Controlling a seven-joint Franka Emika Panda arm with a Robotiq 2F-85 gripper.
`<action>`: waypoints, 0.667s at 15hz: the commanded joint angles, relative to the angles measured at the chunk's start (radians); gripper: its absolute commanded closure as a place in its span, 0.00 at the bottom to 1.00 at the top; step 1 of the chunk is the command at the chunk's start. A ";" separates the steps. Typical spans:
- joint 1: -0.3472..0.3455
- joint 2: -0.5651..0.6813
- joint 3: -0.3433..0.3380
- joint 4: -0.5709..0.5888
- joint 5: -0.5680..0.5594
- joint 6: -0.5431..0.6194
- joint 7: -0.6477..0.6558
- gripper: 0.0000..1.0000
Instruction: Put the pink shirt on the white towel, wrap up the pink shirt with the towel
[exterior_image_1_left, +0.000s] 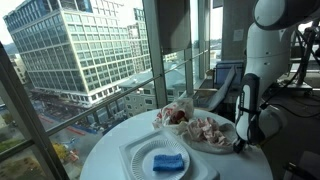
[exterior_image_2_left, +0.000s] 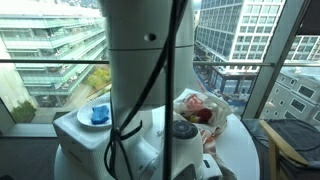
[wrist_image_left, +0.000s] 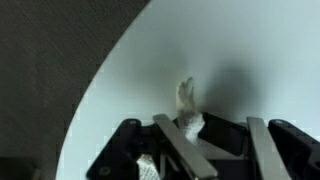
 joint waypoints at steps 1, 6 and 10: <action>0.242 -0.043 -0.182 -0.024 0.097 0.013 0.067 1.00; 0.534 -0.061 -0.419 0.000 0.216 0.004 0.130 1.00; 0.624 -0.063 -0.484 0.048 0.244 0.017 0.164 1.00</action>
